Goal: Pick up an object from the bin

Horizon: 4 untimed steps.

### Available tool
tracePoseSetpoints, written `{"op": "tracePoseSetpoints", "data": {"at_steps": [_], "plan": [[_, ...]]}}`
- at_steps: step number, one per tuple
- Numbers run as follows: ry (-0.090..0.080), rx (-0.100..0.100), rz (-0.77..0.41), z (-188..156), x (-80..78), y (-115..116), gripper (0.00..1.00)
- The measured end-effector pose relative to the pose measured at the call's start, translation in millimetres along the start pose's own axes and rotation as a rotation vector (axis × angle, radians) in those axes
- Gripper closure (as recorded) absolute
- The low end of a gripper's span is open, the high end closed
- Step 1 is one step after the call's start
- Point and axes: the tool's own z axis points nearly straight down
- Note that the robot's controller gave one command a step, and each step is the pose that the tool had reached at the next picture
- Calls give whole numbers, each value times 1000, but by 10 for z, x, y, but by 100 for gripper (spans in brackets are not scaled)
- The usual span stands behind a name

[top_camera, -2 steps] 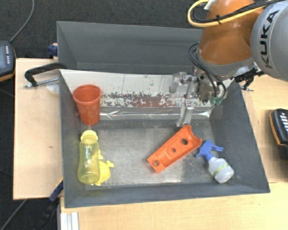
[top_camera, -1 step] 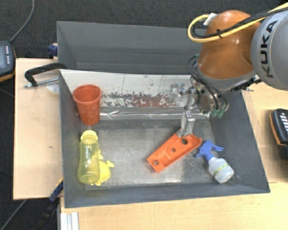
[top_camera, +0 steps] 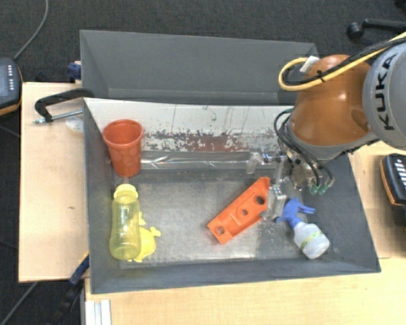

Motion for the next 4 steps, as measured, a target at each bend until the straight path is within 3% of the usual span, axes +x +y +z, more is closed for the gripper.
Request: {"op": "tracePoseSetpoints", "data": {"at_steps": [1,2,3,4], "plan": [[-4,1,0,328,214,5,0],[-6,-1,-331,877,-162,316,100],[-6,-1,-331,877,-162,316,100],[-13,-1,-363,-325,-287,440,100]]}}
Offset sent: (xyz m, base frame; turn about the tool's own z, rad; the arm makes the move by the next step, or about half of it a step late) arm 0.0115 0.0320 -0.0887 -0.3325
